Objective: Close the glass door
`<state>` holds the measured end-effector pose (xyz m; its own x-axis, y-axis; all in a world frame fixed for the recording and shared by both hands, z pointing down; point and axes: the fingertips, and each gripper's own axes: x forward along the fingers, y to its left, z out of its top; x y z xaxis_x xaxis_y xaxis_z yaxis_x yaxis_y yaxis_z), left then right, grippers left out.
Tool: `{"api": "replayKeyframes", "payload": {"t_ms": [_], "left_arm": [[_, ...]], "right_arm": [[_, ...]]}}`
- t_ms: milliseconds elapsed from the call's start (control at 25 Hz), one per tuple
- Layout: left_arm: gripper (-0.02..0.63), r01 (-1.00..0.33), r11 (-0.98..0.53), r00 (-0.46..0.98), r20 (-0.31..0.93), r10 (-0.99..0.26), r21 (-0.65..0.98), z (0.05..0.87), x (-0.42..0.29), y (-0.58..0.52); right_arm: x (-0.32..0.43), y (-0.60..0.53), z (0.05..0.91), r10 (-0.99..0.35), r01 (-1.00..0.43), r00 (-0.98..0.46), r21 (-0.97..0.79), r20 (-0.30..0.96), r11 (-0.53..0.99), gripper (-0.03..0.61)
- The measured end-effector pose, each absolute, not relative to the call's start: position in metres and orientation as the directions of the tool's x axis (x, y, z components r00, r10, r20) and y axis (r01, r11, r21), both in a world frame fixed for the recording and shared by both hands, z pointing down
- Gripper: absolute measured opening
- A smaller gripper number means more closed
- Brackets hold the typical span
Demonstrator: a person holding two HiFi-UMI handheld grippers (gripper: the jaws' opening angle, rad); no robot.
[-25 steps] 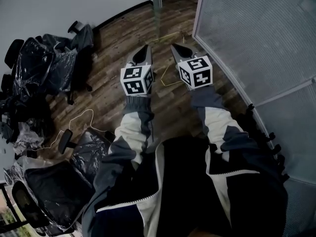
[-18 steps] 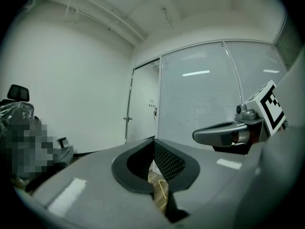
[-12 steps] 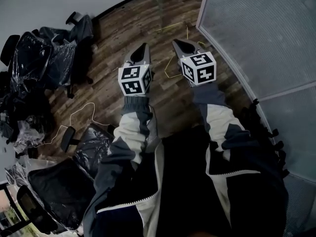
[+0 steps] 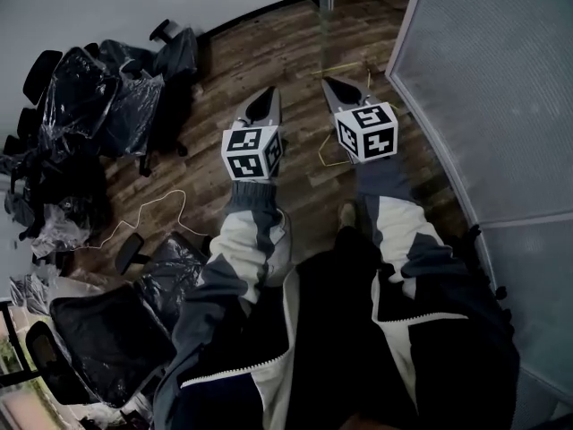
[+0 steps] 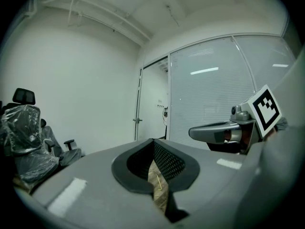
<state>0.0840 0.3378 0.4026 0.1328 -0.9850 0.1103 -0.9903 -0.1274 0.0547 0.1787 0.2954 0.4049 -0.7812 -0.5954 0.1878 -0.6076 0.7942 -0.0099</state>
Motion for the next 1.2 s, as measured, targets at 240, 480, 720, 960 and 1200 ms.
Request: {"api": "replayKeyframes", "payload": {"t_ms": [240, 480, 720, 960, 1200], "left_arm": [[0.002, -0.998, -0.051, 0.056, 0.120, -0.991, 0.045, 0.401, 0.080, 0.268], [0.002, -0.999, 0.019, -0.014, 0.107, -0.994, 0.045, 0.388, 0.078, 0.191], [0.002, -0.998, 0.047, -0.042, 0.121, -0.992, 0.044, 0.392, 0.069, 0.147], [0.002, -0.995, 0.076, -0.066, 0.143, -0.988, 0.062, 0.404, 0.030, 0.110], [0.002, -0.996, 0.049, -0.040, 0.112, -0.993, 0.078, 0.419, -0.020, 0.058]], "right_arm": [[0.163, 0.221, 0.397, -0.513, -0.522, -0.842, -0.008, 0.165, 0.853, 0.005], [0.167, 0.134, 0.383, -0.508, -0.509, -0.849, 0.035, 0.148, 0.860, 0.005], [0.153, 0.089, 0.394, -0.456, -0.458, -0.873, 0.031, 0.176, 0.889, 0.005], [0.113, 0.056, 0.410, -0.418, -0.421, -0.885, 0.032, 0.204, 0.907, 0.005], [0.070, 0.006, 0.420, -0.462, -0.459, -0.861, 0.066, 0.212, 0.886, 0.005]]}}
